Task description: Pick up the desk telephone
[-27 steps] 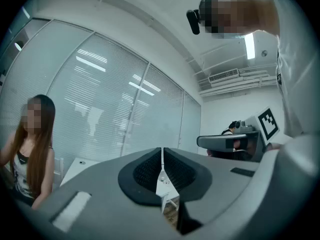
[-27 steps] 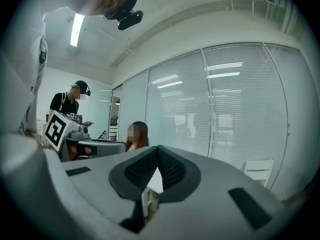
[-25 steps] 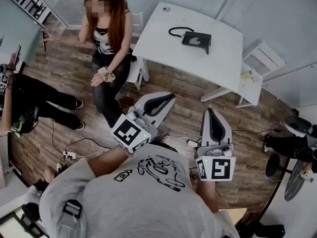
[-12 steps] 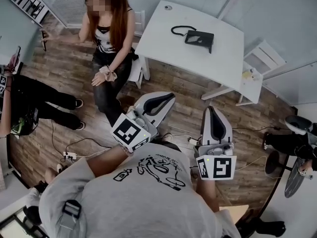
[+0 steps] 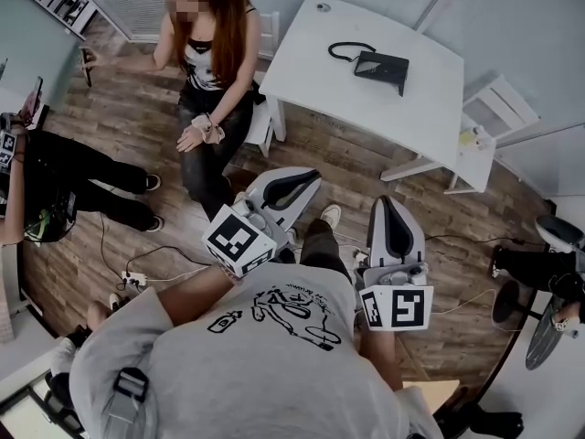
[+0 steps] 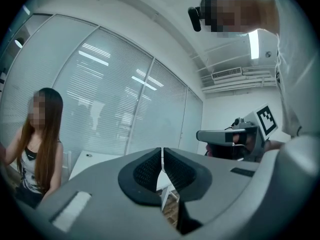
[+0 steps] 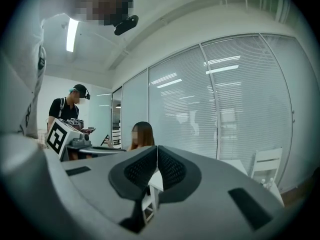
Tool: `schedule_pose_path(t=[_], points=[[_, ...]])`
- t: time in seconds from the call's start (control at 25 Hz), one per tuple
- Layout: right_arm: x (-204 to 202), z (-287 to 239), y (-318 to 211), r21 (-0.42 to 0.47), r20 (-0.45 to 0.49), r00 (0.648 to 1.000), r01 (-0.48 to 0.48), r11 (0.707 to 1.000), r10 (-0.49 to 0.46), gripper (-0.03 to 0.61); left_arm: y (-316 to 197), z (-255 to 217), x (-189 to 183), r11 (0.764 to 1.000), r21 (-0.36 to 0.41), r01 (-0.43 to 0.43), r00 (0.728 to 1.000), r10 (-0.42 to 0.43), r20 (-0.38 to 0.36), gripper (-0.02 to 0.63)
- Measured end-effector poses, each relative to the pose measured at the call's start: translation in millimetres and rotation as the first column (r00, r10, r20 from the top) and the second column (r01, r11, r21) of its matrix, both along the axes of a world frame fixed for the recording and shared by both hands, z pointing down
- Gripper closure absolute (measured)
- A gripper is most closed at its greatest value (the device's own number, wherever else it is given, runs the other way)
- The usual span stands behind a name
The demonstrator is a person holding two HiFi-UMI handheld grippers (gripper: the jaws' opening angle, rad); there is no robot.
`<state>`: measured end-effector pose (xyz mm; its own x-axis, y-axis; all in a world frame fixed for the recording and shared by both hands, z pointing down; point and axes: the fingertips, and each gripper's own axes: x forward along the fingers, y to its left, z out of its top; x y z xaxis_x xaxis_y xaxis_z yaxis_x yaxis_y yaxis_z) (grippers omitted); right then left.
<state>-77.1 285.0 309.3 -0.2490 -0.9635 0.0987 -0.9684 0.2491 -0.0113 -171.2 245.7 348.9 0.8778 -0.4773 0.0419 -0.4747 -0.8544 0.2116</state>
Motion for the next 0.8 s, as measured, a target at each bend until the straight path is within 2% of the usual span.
schedule_pose_path(t=[0.28, 0.8], points=[[32.1, 3.5, -26.0, 0.003, 0.019, 1.000, -0.004, 1.000, 0.003, 0.572, -25.5, -1.1, 31.3, 1.000, -0.002, 0.004, 1.000, -0.004, 0.008, 0.606], [163.8, 4.0, -111.7, 0.003, 0.042, 0.999, -0.009, 1.000, 0.009, 0.572, -112.1, -8.5, 159.8, 1.000, 0.012, 0.013, 1.000, -0.013, 0.016, 0.606]])
